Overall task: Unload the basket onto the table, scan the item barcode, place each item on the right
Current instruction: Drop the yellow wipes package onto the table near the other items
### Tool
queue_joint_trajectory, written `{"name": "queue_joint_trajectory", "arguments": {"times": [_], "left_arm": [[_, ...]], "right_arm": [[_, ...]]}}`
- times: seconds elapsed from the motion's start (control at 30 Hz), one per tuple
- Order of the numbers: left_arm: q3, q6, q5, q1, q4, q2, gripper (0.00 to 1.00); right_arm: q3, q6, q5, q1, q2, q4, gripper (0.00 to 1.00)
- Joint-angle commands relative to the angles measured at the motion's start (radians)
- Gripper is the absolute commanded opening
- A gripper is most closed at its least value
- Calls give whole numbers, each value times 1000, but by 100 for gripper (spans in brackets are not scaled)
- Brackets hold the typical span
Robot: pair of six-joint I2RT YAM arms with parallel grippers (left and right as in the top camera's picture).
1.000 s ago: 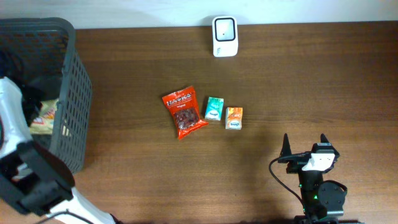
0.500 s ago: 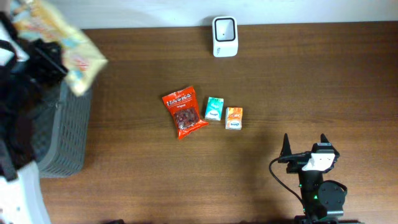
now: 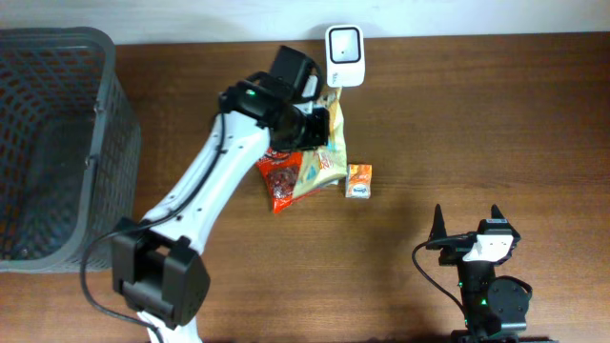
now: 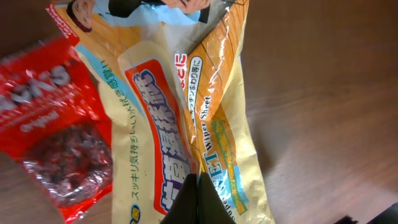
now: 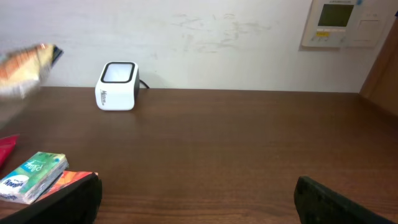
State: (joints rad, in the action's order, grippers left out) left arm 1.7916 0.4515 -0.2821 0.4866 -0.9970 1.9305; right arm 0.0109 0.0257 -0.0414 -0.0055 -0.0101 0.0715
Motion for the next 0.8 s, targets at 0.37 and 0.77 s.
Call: {"name": "queue_joint_trajectory", "arguments": {"times": [0.37, 0.77], "left_arm": [[388, -143, 93, -60, -380, -105, 82], [552, -60, 492, -381, -666, -405, 99]], "right_arm": [[-5, -8, -13, 5, 6, 7, 98], [-5, -8, -13, 5, 6, 7, 98]]}}
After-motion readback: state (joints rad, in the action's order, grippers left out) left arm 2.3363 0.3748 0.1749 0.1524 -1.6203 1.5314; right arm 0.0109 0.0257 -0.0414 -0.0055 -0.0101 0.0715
